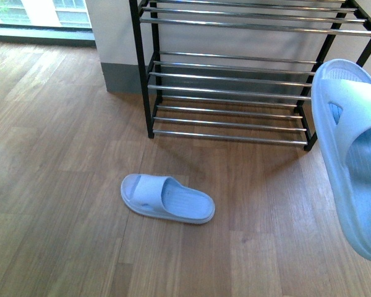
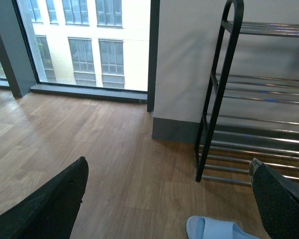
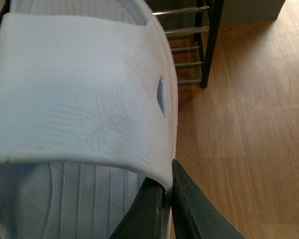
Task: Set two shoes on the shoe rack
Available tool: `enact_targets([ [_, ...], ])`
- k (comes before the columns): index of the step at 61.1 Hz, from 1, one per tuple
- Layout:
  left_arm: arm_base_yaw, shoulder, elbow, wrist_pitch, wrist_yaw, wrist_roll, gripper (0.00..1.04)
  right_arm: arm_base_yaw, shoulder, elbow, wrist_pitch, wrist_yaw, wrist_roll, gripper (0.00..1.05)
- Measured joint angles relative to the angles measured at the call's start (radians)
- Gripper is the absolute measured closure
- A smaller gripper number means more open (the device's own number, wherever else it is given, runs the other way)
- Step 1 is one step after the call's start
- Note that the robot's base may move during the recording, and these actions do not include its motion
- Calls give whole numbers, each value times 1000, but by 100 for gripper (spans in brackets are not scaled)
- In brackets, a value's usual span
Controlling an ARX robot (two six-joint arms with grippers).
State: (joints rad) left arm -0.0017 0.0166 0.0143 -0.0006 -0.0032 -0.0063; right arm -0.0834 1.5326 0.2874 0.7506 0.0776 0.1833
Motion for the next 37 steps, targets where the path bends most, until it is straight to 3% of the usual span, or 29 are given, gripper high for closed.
enact_targets([
  [37,0,0,0,0,4,0,9,-6,0,1,0,4,0,103],
])
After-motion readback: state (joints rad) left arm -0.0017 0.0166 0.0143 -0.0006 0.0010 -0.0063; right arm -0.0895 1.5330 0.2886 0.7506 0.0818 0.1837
